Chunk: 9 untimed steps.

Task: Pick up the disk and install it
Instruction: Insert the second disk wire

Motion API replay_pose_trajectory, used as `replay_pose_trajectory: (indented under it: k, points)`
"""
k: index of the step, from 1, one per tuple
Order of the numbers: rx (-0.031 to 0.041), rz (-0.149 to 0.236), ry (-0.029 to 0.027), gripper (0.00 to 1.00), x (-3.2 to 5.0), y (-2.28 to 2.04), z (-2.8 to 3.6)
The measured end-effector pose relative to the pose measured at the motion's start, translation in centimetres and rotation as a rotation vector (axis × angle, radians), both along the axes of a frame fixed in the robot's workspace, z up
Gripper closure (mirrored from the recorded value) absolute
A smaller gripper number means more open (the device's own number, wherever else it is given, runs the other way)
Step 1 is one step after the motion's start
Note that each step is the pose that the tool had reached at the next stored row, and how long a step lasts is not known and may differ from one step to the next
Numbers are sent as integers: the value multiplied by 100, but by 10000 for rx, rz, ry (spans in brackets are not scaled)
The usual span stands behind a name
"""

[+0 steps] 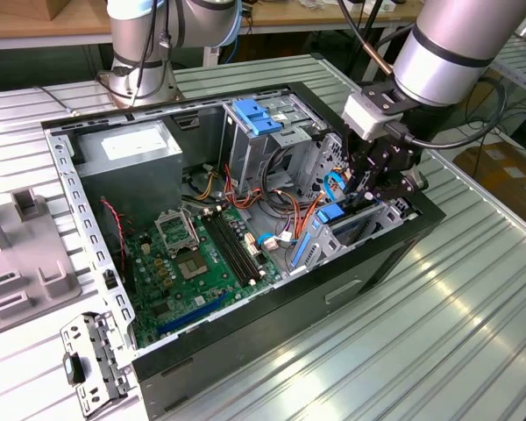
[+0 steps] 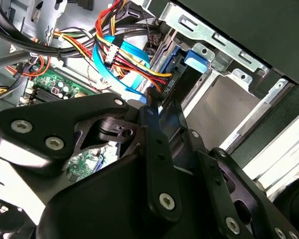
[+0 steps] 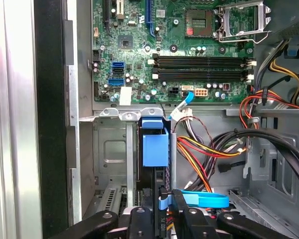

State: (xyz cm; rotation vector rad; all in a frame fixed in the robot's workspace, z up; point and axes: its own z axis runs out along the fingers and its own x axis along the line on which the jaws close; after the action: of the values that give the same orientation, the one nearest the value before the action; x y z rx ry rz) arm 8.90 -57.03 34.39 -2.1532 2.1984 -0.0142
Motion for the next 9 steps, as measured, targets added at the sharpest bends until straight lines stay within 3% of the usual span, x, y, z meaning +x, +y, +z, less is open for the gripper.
replay_pose_trajectory:
  k: [9]
  points:
    - [24,0,0,70,0,0,162]
